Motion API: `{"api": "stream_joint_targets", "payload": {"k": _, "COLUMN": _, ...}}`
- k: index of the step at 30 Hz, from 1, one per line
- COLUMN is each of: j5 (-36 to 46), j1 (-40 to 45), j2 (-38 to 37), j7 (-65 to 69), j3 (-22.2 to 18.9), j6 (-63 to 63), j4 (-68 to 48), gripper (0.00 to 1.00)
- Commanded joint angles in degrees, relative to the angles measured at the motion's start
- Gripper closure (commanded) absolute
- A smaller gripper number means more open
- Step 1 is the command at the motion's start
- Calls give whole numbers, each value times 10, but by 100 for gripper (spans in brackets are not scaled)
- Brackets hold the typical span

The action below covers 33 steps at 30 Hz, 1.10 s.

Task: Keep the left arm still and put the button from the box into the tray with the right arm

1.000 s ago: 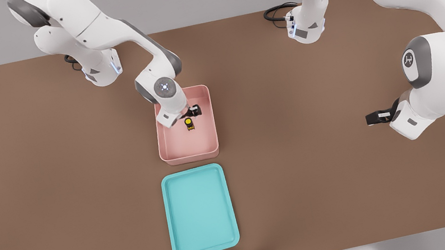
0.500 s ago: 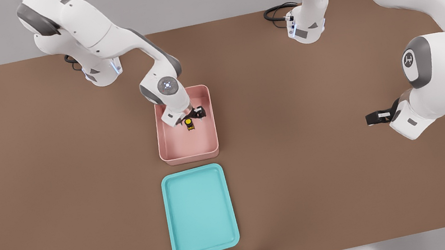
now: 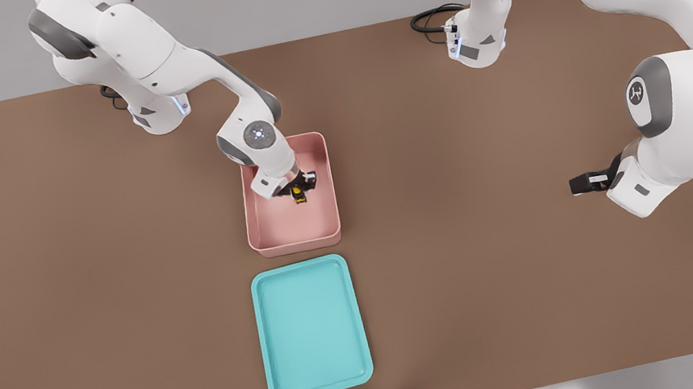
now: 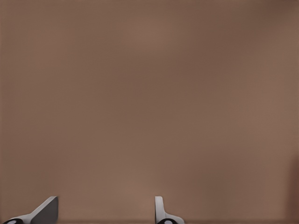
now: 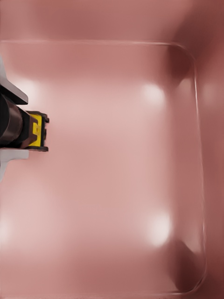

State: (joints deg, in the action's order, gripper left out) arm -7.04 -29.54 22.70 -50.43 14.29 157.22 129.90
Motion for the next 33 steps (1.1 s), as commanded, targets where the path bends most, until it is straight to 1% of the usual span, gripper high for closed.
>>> {"api": "stream_joint_targets", "payload": {"k": 1, "j5": -3, "j1": 1, "j2": -2, "j7": -15, "j3": -1, "j6": -3, "j4": -3, "gripper": 61}}
{"api": "stream_joint_targets", "payload": {"k": 3, "j5": -3, "j1": 7, "j2": -16, "j7": -13, "j3": -1, "j6": -27, "j4": -8, "gripper": 61}}
{"api": "stream_joint_targets", "payload": {"k": 4, "j5": -3, "j1": 13, "j2": -29, "j7": -6, "j3": -2, "j6": -78, "j4": -33, "gripper": 61}}
{"api": "stream_joint_targets", "payload": {"k": 5, "j5": -2, "j1": 14, "j2": -35, "j7": -5, "j3": -2, "j6": -102, "j4": -47, "gripper": 61}}
{"api": "stream_joint_targets", "payload": {"k": 6, "j5": -1, "j1": 21, "j2": -42, "j7": 16, "j3": -3, "j6": -172, "j4": -91, "gripper": 61}}
{"api": "stream_joint_targets", "payload": {"k": 7, "j5": 5, "j1": 33, "j2": -46, "j7": 66, "j3": -8, "j6": -234, "j4": -136, "gripper": 60}}
{"api": "stream_joint_targets", "payload": {"k": 8, "j5": 13, "j1": 35, "j2": -47, "j7": 110, "j3": -22, "j6": -292, "j4": -192, "gripper": 60}}
{"api": "stream_joint_targets", "payload": {"k": 9, "j5": 51, "j1": 38, "j2": -47, "j7": 195, "j3": -48, "j6": -358, "j4": -246, "gripper": 60}}
{"api": "stream_joint_targets", "payload": {"k": 11, "j5": 68, "j1": 50, "j2": -37, "j7": 295, "j3": -83, "j6": -380, "j4": -294, "gripper": 60}}
{"api": "stream_joint_targets", "payload": {"k": 12, "j5": 71, "j1": 54, "j2": -20, "j7": 327, "j3": -95, "j6": -380, "j4": -328, "gripper": 60}}
{"api": "stream_joint_targets", "payload": {"k": 13, "j5": 87, "j1": 56, "j2": 31, "j7": 367, "j3": -116, "j6": -380, "j4": -376, "gripper": 60}}
{"api": "stream_joint_targets", "payload": {"k": 14, "j5": 86, "j1": 65, "j2": 84, "j7": 379, "j3": -116, "j6": -380, "j4": -442, "gripper": 60}}
{"api": "stream_joint_targets", "payload": {"k": 16, "j5": 85, "j1": 67, "j2": 175, "j7": 397, "j3": -115, "j6": -371, "j4": -531, "gripper": 60}}
{"api": "stream_joint_targets", "payload": {"k": 18, "j5": 87, "j1": 71, "j2": 220, "j7": 396, "j3": -113, "j6": -329, "j4": -570, "gripper": 60}}
{"api": "stream_joint_targets", "payload": {"k": 20, "j5": 114, "j1": 76, "j2": 247, "j7": 393, "j3": -109, "j6": -306, "j4": -585, "gripper": 60}}
{"api": "stream_joint_targets", "payload": {"k": 22, "j5": 114, "j1": 77, "j2": 264, "j7": 393, "j3": -109, "j6": -302, "j4": -603, "gripper": 60}}
{"api": "stream_joint_targets", "payload": {"k": 23, "j5": 114, "j1": 79, "j2": 270, "j7": 393, "j3": -109, "j6": -302, "j4": -612, "gripper": 16}}
{"api": "stream_joint_targets", "payload": {"k": 24, "j5": 114, "j1": 79, "j2": 271, "j7": 394, "j3": -109, "j6": -302, "j4": -613, "gripper": 0}}
{"api": "stream_joint_targets", "payload": {"k": 26, "j5": 114, "j1": 80, "j2": 270, "j7": 395, "j3": -109, "j6": -304, "j4": -614, "gripper": 0}}
{"api": "stream_joint_targets", "payload": {"k": 27, "j5": 112, "j1": 80, "j2": 263, "j7": 396, "j3": -106, "j6": -340, "j4": -631, "gripper": 0}}
{"api": "stream_joint_targets", "payload": {"k": 28, "j5": 65, "j1": 80, "j2": 199, "j7": 424, "j3": -106, "j6": -476, "j4": -654, "gripper": 0}}
{"api": "stream_joint_targets", "payload": {"k": 29, "j5": 21, "j1": 132, "j2": 117, "j7": 506, "j3": -81, "j6": -597, "j4": -650, "gripper": 0}}
{"api": "stream_joint_targets", "payload": {"k": 30, "j5": 27, "j1": 174, "j2": 48, "j7": 523, "j3": -80, "j6": -691, "j4": -641, "gripper": 0}}
{"api": "stream_joint_targets", "payload": {"k": 31, "j5": 33, "j1": 242, "j2": -27, "j7": 551, "j3": -56, "j6": -721, "j4": -571, "gripper": 0}}
{"api": "stream_joint_targets", "payload": {"k": 32, "j5": 54, "j1": 286, "j2": -76, "j7": 548, "j3": -50, "j6": -744, "j4": -535, "gripper": 0}}
{"api": "stream_joint_targets", "payload": {"k": 33, "j5": 66, "j1": 317, "j2": -131, "j7": 547, "j3": -51, "j6": -741, "j4": -499, "gripper": 0}}
